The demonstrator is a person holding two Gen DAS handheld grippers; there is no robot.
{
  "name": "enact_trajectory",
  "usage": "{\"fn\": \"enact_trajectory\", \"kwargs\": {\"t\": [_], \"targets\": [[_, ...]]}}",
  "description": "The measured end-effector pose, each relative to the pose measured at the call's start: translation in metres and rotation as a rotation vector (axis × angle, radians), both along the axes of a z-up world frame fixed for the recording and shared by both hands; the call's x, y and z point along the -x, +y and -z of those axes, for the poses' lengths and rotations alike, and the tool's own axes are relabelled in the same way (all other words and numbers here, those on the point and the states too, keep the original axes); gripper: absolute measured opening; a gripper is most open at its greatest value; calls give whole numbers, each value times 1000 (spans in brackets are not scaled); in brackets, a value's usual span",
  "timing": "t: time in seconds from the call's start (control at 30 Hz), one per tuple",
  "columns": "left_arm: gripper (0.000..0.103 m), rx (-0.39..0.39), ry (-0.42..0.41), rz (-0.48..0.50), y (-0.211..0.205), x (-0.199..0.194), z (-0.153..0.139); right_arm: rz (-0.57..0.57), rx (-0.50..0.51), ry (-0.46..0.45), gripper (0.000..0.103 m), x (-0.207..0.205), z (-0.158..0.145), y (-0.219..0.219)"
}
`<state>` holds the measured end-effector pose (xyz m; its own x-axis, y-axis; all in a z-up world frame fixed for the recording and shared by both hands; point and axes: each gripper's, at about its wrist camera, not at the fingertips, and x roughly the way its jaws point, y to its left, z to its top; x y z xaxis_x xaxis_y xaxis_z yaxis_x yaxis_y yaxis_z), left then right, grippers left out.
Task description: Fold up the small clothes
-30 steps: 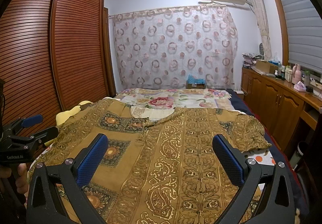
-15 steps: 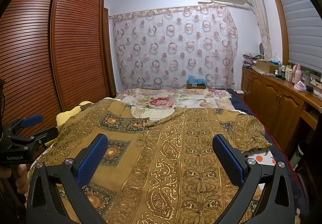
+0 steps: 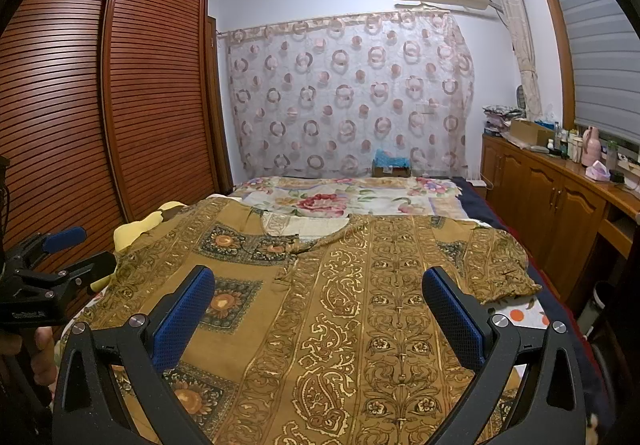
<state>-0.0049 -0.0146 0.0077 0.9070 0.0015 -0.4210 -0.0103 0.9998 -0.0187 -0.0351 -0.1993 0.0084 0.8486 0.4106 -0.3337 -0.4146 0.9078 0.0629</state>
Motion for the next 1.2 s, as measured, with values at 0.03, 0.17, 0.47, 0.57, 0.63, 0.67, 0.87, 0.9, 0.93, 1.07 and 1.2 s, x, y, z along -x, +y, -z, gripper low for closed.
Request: {"fn": "enact_trajectory", "kwargs": {"t": [0.03, 0.17, 0.47, 0.57, 0.63, 0.67, 0.87, 0.9, 0.93, 1.07, 1.2], "targets": [[103, -1, 0, -1, 0, 0, 1, -1, -1, 0, 103, 0, 0, 0], [103, 1, -1, -1, -1, 1, 0, -2, 0, 1, 103, -1, 0, 1], [103, -11, 10, -33, 11, -9, 0, -31, 1, 21, 103, -16, 10, 8], [103, 11, 43, -32, 26, -17, 10, -47, 14, 38, 103, -27, 15, 15], [103, 26, 75, -35, 38, -25, 18, -56, 24, 45, 103, -33, 19, 19], [103, 36, 91, -36, 44, -29, 23, -61, 28, 49, 103, -37, 21, 22], [103, 30, 124, -73, 70, -42, 37, -60, 68, 51, 103, -60, 25, 32], [103, 20, 127, -79, 75, -44, 39, -60, 76, 52, 103, -64, 25, 35], [103, 12, 131, -83, 79, -46, 41, -61, 83, 53, 103, -67, 26, 37], [103, 8, 155, -96, 103, -51, 48, -81, 106, 68, 103, -82, 28, 51], [103, 35, 184, -107, 132, -54, 53, -153, 112, 113, 103, -96, 29, 64]]}}
